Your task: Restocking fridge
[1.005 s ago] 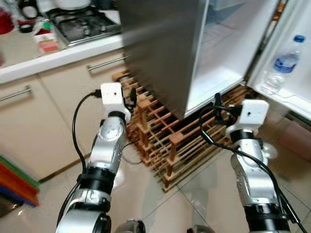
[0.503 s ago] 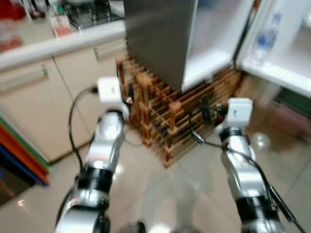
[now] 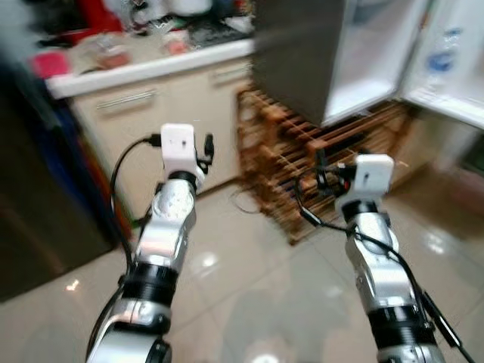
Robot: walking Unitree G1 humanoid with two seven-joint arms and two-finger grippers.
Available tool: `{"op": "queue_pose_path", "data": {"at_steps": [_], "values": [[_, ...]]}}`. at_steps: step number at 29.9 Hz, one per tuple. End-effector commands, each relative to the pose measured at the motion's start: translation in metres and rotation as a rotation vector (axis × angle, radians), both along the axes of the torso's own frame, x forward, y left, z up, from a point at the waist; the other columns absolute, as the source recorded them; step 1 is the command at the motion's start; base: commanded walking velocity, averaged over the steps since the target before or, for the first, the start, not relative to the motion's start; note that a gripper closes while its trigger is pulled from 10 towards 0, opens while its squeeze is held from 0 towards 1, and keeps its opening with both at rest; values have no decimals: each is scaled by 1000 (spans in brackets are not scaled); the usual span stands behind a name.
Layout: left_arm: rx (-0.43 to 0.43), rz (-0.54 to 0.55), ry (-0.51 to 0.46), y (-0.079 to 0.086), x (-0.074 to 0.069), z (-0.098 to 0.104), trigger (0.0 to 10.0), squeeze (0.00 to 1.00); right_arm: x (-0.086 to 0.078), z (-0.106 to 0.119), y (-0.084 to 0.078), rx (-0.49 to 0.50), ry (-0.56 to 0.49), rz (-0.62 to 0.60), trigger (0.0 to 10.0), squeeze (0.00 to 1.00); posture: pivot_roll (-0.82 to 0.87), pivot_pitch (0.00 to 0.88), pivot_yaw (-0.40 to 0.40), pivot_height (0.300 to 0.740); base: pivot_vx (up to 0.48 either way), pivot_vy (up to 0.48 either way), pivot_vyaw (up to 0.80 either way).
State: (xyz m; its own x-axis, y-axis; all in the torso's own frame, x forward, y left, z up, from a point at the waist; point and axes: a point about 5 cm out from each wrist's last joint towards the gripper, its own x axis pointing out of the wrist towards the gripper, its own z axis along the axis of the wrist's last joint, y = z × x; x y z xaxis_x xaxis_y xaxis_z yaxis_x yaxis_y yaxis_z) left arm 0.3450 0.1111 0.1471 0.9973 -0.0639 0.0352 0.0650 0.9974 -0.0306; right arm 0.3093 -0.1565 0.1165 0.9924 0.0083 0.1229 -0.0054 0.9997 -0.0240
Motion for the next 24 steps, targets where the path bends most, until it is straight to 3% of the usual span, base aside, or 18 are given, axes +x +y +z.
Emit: {"op": "queue_pose_path", "data": {"at_steps": [1,13,16,20,22,24], "values": [[-3,-6,-14,3,1,5,10000,0,3,3,5,13,-6,7,10000,0,-76,0,34,740,480,0,0],[-2,10,21,5,1,-4,10000,0,-1,5,7,16,-40,14,10000,0,-55,0,3,740,445,0,0],[50,-7,-6,8,-1,-10,10000,0,-9,-7,6,-19,8,14,10000,0,-59,0,2,740,480,0,0],[82,-22,75,24,-12,-40,10000,0,-31,-37,-3,-139,44,15,10000,0,-61,0,1,740,462,0,0],[95,-91,35,24,-21,-45,10000,0,-40,-45,-13,-105,48,-24,10000,0,-65,0,6,740,461,0,0],[131,-82,-27,37,-31,-47,10000,0,-51,-44,-21,-72,14,-51,10000,0,-72,0,13,740,448,0,0]]}}
